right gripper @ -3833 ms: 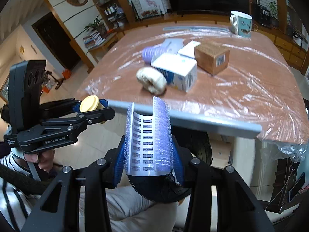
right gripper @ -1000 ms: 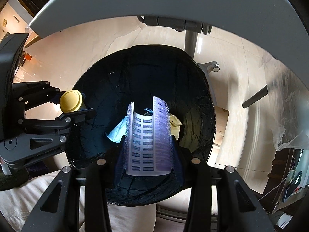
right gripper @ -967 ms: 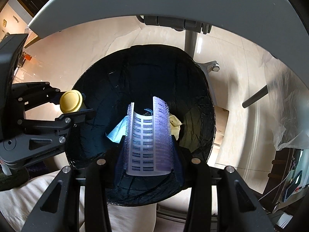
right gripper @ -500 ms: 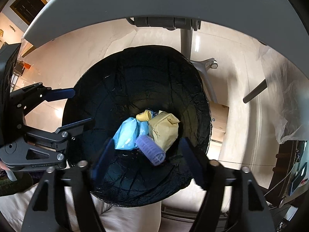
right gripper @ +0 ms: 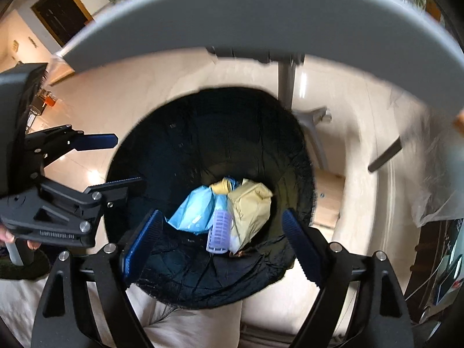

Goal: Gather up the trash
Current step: 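Raise both open tools back up above the table, then grasp the tan cardboard box with the right tool while the left tool grasps the white paper ball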

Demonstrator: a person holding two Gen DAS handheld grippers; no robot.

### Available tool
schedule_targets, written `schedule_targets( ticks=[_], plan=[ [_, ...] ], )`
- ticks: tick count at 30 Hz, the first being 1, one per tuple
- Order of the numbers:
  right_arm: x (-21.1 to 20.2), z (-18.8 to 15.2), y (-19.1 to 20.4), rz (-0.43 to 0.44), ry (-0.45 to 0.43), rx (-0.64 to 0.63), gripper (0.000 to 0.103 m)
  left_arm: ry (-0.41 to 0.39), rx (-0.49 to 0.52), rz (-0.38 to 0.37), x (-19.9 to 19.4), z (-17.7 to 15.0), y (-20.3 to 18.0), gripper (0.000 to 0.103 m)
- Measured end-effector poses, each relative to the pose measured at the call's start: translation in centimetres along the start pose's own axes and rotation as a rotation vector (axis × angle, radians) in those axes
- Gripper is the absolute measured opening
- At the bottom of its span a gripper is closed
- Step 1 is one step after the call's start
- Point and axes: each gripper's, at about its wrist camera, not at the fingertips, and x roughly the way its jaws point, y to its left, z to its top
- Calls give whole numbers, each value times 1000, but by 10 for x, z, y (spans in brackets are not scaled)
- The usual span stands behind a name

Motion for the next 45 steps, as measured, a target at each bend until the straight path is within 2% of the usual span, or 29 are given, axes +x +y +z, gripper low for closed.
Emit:
schedule_targets(
  ticks=[2,4,7,8,9,11,12,13,15,19,22,29,36,41,45],
  plan=[
    [-20,-2,1,-10,-56,-15,85,-28,-5,5,-15,-1,1,85],
    [-51,-3,4,-23,-134,-26,88,-93,1,16,-39,-1,-1,85],
    [-98,0,11,-65,-264,-54,98,-228,18,27,-84,1,-4,86],
    [-122,3,14,-85,-336,-69,99,-289,19,23,-102,3,-5,90],
    [-142,7,18,-109,-408,-84,99,-357,16,22,-120,5,-6,100],
    [-167,13,24,-181,-517,-96,99,-482,-3,37,-147,12,-7,102],
    [-178,22,26,-253,-566,-82,99,-508,-15,37,-154,17,-7,102],
    [-183,31,24,-295,-572,-60,99,-509,-30,29,-158,25,-6,102],
    [-185,47,19,-298,-553,-41,99,-468,-74,5,-156,45,-2,102],
    [-181,79,-1,-217,-526,11,99,-443,-107,-25,-146,65,1,102],
    [-172,100,-14,-234,-502,28,99,-411,-78,13,-134,75,1,102],
    [-137,137,-38,-249,-412,26,99,-340,-79,39,-108,86,4,102],
    [-98,163,-51,-270,-326,-5,99,-290,-92,48,-89,95,10,102],
    [-78,173,-51,-254,-280,-35,99,-273,-90,43,-80,103,12,101],
    [-66,181,-52,-245,-259,-47,99,-257,-90,39,-75,106,12,96]
  ],
)
